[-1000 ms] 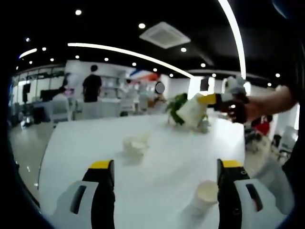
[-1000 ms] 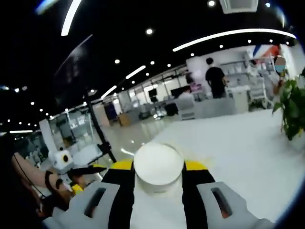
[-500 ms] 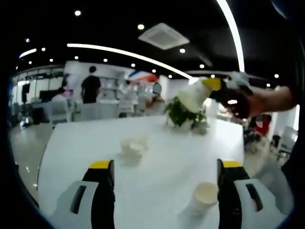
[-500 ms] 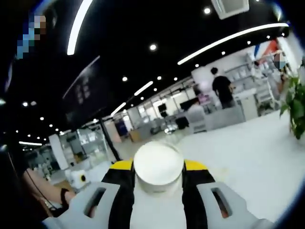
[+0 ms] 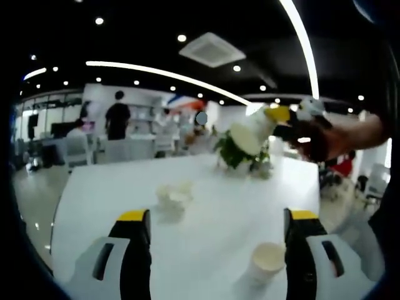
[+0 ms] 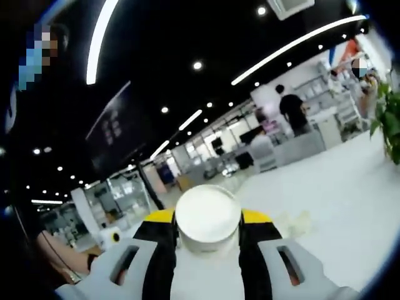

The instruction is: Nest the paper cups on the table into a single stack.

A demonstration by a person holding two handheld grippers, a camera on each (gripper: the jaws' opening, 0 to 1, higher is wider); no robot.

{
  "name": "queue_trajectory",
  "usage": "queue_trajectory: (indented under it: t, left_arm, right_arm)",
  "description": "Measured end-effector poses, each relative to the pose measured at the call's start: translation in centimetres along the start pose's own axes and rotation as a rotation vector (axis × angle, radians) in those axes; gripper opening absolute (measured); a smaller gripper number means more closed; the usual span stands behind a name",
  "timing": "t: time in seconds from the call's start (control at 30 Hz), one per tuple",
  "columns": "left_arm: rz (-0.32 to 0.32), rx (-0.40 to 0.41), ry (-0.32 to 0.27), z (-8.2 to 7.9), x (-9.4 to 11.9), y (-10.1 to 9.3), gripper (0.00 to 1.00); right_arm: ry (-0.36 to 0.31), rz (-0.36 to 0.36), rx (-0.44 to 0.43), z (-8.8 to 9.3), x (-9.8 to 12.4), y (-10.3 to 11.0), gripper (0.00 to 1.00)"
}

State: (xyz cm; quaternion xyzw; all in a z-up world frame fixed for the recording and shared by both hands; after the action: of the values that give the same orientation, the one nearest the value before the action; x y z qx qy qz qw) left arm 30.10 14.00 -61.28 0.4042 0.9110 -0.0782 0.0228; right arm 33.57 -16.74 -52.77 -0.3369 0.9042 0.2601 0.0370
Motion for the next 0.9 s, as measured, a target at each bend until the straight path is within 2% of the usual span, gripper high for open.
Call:
queue_trajectory:
  t: [0.17,0.3,0.37,0.63,0.9]
  left_arm:
    - [0.003,-0.003,-0.007,-0.2,-0.1,-0.1,0.86]
    - [0.0,0.001,-0.013,-0.2,-0.1,-0.1,0.86]
    - [0.003,0.004,-0.015,-0.2,-0.1,-0.1,0.86]
    - [-0.02,0.017,-0.048,-0.6,0.0,-0.1,0.86]
    - [-0.02,0.021,-0.05,-0.8,0.1,-0.4,0.85]
  right_arm:
    - [-0.04,0.007,-0.09,0.6,0.3,0.0,0.35]
    - [-0.072,0.028,-0.24,1.4,0.4,0.0,0.35]
    - [-0.081,0.025,-0.28,1.8,0.5,0.0,0.35]
    - [-0.066,0.034,-0.34,3.7,0.4,0.7,0.35]
    - [-0.086,0.063,-0.443,5.1,0.1,0.8,0.35]
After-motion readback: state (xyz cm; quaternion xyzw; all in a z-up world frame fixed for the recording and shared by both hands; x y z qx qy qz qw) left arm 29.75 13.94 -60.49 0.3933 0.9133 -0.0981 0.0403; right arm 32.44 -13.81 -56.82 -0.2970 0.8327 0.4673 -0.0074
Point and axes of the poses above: the point that each gripper's makers call its tool centre point, and the gripper's own axes: x roughly backward along the fingers, y roughly to its left, z roughly out of its underside, the point moved 10 cm from there along x, roughly backward along the fingers, and after that the axes turned 14 degrees about -y, right-handed, at the moved point
